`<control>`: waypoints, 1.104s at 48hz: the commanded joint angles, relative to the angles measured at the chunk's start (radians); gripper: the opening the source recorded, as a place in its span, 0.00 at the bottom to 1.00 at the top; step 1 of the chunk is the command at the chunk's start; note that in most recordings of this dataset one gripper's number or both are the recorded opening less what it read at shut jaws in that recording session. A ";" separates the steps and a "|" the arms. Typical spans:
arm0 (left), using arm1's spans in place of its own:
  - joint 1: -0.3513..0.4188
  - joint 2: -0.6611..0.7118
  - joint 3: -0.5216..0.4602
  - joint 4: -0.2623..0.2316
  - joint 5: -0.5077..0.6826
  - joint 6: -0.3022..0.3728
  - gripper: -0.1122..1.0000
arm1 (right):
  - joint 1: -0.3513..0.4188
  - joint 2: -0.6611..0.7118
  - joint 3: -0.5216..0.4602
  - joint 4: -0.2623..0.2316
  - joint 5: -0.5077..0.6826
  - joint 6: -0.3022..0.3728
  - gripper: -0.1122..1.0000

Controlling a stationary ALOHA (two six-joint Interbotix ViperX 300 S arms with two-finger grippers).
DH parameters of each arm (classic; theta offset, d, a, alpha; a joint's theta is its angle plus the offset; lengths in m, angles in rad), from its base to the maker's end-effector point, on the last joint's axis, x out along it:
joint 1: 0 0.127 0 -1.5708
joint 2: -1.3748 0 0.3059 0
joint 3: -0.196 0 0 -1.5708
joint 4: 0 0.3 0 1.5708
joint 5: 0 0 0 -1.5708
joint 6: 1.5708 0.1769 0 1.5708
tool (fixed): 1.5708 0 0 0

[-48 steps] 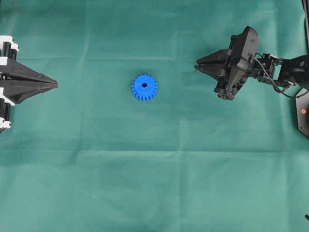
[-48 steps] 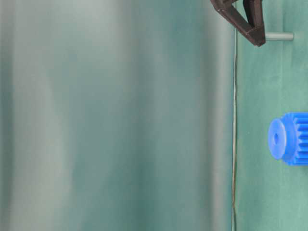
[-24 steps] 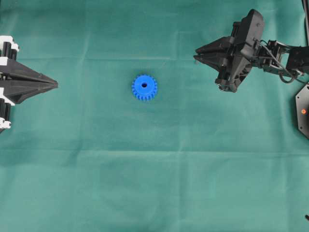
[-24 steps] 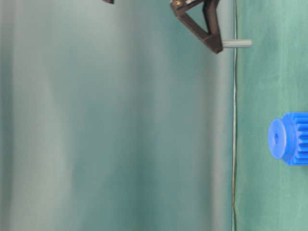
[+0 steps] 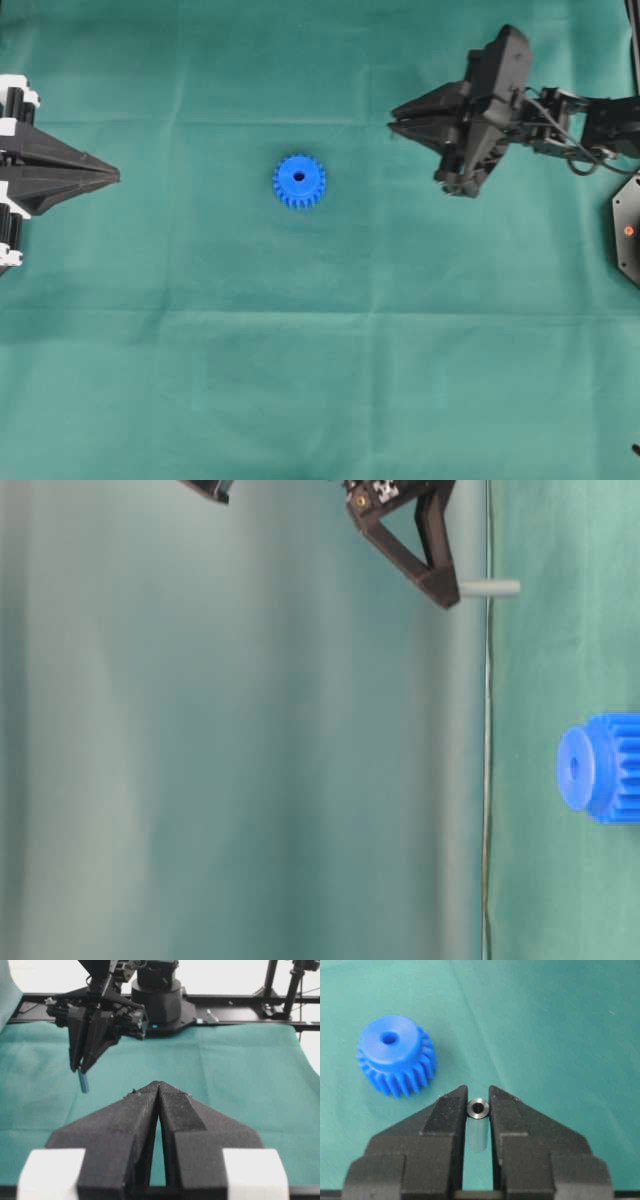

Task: Insert the shaft placed at a random location into the center hole of the small gear at another random location.
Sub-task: 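Close the right gripper on the silver shaft and lift it, then carry the shaft left with the right gripper over the blue gear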

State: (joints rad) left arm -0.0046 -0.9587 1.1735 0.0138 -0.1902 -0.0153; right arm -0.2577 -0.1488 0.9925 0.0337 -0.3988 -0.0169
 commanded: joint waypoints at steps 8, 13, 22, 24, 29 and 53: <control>-0.002 0.006 -0.018 0.000 -0.006 -0.002 0.10 | 0.064 0.084 -0.144 0.005 -0.011 0.008 0.22; -0.002 0.006 -0.018 0.002 -0.005 -0.002 0.10 | 0.087 0.124 -0.202 0.005 -0.003 0.008 0.22; -0.002 0.006 -0.018 0.002 -0.005 -0.012 0.10 | 0.121 0.190 -0.308 0.005 0.025 0.011 0.22; -0.002 0.006 -0.018 0.002 -0.003 -0.017 0.10 | 0.126 0.201 -0.328 0.005 0.035 0.012 0.22; -0.002 0.006 -0.018 0.002 0.000 -0.020 0.10 | 0.130 0.227 -0.365 0.005 0.066 0.012 0.22; -0.002 0.006 -0.018 0.002 0.002 -0.020 0.10 | 0.137 0.239 -0.373 0.008 0.072 0.014 0.22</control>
State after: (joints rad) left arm -0.0046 -0.9587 1.1735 0.0123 -0.1825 -0.0337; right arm -0.1243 0.1012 0.6366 0.0368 -0.3267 -0.0138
